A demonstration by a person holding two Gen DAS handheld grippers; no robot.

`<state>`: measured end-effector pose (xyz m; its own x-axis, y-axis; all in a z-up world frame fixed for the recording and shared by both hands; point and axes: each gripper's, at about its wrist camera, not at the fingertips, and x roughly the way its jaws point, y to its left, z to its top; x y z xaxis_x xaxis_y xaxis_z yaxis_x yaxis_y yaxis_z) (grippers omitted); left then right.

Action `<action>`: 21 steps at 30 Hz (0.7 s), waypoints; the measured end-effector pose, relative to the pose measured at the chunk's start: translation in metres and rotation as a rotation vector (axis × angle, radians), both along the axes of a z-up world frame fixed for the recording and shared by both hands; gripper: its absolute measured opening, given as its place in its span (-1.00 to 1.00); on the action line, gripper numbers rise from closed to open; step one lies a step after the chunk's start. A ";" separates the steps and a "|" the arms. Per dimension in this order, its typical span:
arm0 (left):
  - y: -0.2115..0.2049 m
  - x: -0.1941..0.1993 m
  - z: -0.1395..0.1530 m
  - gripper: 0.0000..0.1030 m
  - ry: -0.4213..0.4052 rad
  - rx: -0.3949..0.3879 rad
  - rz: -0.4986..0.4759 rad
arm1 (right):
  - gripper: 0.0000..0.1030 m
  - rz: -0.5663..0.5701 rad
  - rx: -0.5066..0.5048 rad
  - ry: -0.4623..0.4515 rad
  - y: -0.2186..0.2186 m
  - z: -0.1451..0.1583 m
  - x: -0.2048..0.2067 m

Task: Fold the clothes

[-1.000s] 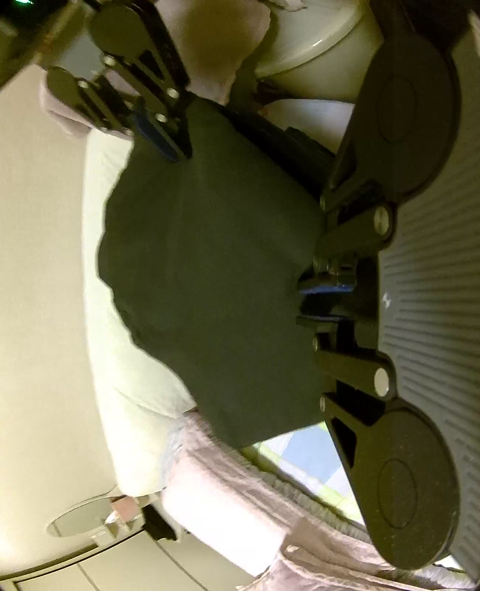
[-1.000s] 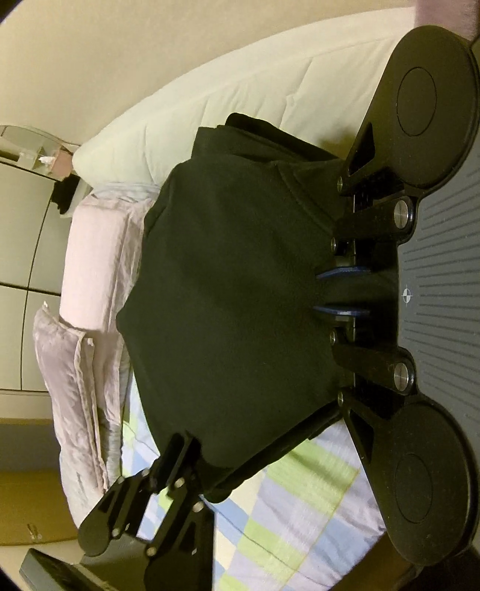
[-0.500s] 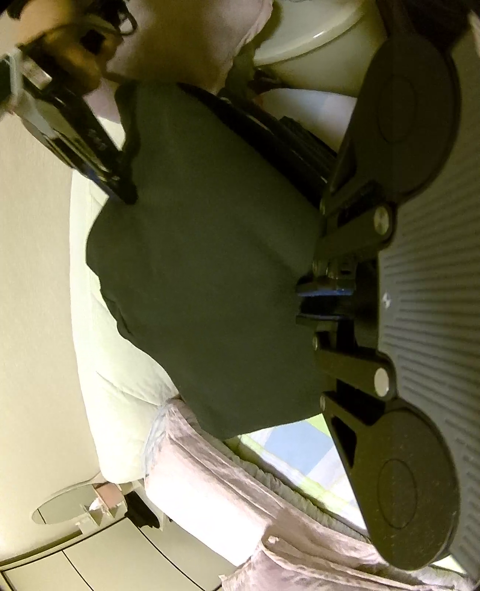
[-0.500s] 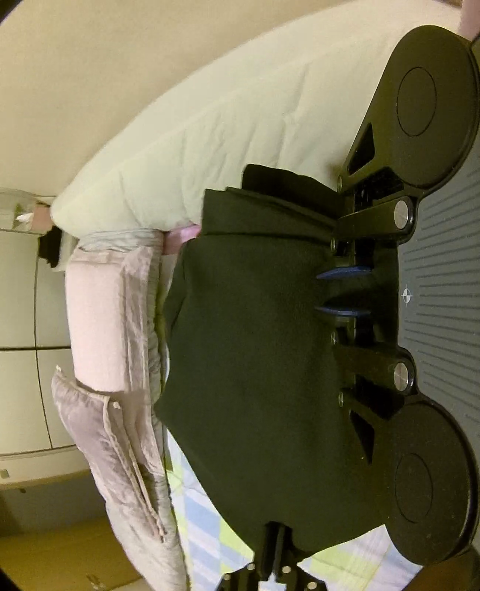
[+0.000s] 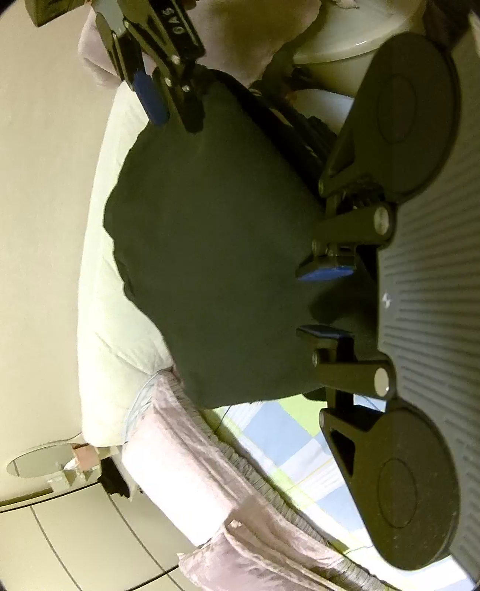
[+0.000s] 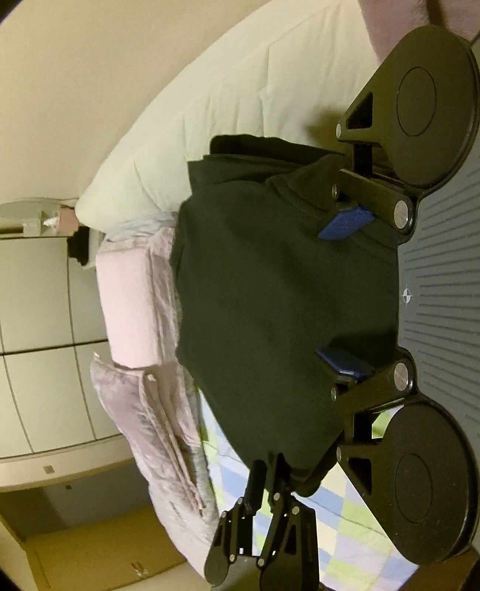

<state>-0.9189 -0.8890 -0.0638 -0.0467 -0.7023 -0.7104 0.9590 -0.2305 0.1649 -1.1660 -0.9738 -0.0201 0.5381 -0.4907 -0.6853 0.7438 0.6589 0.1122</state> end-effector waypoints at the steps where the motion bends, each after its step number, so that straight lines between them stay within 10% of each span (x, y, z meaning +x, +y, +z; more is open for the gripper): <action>1: 0.003 0.000 0.002 -0.59 0.000 -0.006 0.002 | 0.33 -0.011 -0.005 -0.016 0.001 0.003 -0.002; 13: 0.053 0.028 0.013 0.26 0.087 -0.040 -0.054 | 0.33 -0.234 -0.054 -0.016 0.082 0.018 0.009; 17: 0.084 0.050 0.015 0.46 0.116 -0.039 -0.091 | 0.83 -0.312 -0.055 -0.017 0.130 0.021 0.033; 21: 0.116 0.074 0.020 0.57 0.138 -0.031 -0.093 | 0.83 -0.342 -0.073 0.001 0.176 0.026 0.063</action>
<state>-0.8452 -0.7731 -0.0440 -0.2083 -0.7115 -0.6711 0.9478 -0.3162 0.0411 -1.1029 -0.7977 0.0057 0.3338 -0.6905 -0.6418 0.9229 0.3781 0.0732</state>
